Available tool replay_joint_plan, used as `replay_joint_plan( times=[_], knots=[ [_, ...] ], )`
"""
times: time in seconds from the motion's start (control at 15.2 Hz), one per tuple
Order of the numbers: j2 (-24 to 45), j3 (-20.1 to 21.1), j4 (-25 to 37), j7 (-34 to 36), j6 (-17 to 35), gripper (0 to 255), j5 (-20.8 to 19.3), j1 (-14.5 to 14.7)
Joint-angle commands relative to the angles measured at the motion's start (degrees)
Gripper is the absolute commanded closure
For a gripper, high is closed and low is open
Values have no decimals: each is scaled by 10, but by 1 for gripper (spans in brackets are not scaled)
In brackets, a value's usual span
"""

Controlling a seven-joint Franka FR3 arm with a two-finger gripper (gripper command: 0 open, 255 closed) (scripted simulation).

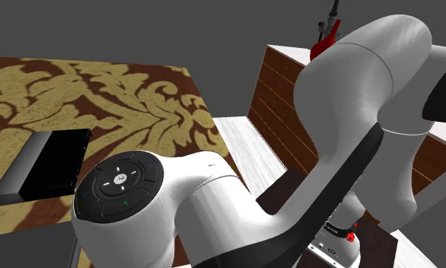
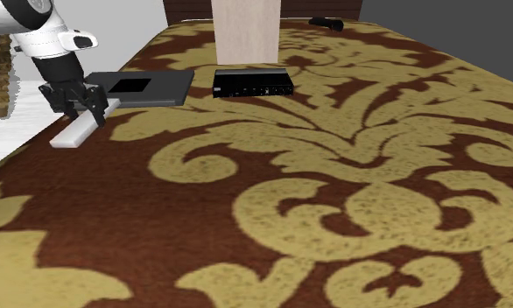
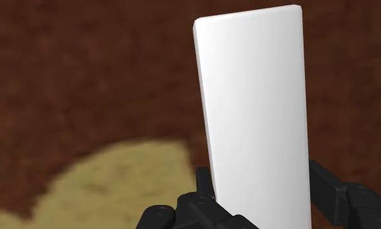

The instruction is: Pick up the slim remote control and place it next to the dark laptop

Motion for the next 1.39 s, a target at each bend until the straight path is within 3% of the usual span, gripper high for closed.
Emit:
replay_joint_plan(
  times=[0.0,0.2,0.73,0.79,1.12,1.32],
  knots=[
    [7,-2,-8,4,14,255,-5,1],
    [22,-7,-18,11,37,255,-17,5],
    [22,-7,-18,11,37,255,-17,5],
    [22,-7,-18,11,37,0,-17,5],
    [22,-7,-18,11,37,0,-17,5],
    [-8,2,5,-3,-11,0,5,-1]
  ],
)
